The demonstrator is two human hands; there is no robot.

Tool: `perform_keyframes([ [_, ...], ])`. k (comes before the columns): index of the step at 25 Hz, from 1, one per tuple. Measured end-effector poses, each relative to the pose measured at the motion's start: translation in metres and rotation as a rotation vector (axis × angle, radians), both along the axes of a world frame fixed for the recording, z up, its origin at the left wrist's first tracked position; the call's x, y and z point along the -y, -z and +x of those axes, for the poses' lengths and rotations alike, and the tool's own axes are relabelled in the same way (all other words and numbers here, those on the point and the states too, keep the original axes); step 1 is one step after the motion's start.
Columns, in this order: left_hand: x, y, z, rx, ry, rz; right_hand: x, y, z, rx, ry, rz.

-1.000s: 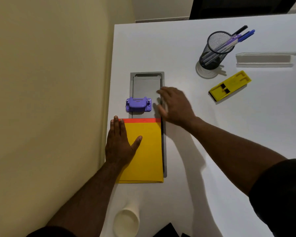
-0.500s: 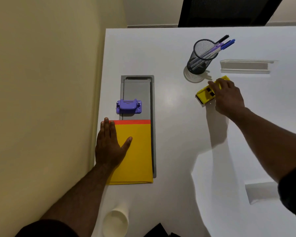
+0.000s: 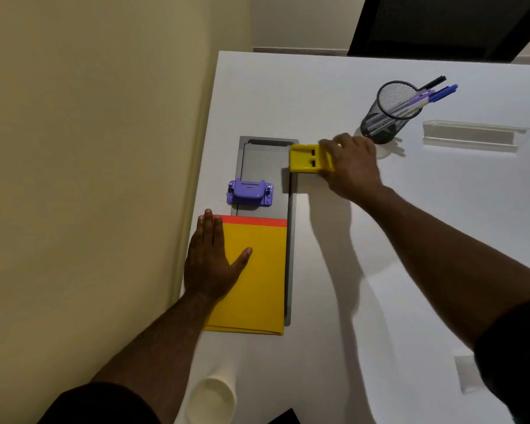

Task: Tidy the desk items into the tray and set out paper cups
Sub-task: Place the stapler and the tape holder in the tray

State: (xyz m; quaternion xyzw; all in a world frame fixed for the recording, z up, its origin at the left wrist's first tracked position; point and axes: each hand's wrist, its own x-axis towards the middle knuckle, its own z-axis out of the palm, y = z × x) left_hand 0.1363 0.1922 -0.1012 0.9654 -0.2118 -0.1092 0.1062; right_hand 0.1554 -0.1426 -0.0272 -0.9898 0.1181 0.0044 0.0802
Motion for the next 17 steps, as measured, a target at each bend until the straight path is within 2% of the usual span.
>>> perform_keyframes([
  [7, 0.001, 0.001, 0.001, 0.017, -0.01, -0.001, -0.082, 0.009, 0.089, -0.033, -0.131, 0.096],
  [17, 0.001, 0.005, 0.001, 0.031, -0.021, -0.011, -0.102, 0.026, 0.098, -0.092, -0.177, 0.106],
])
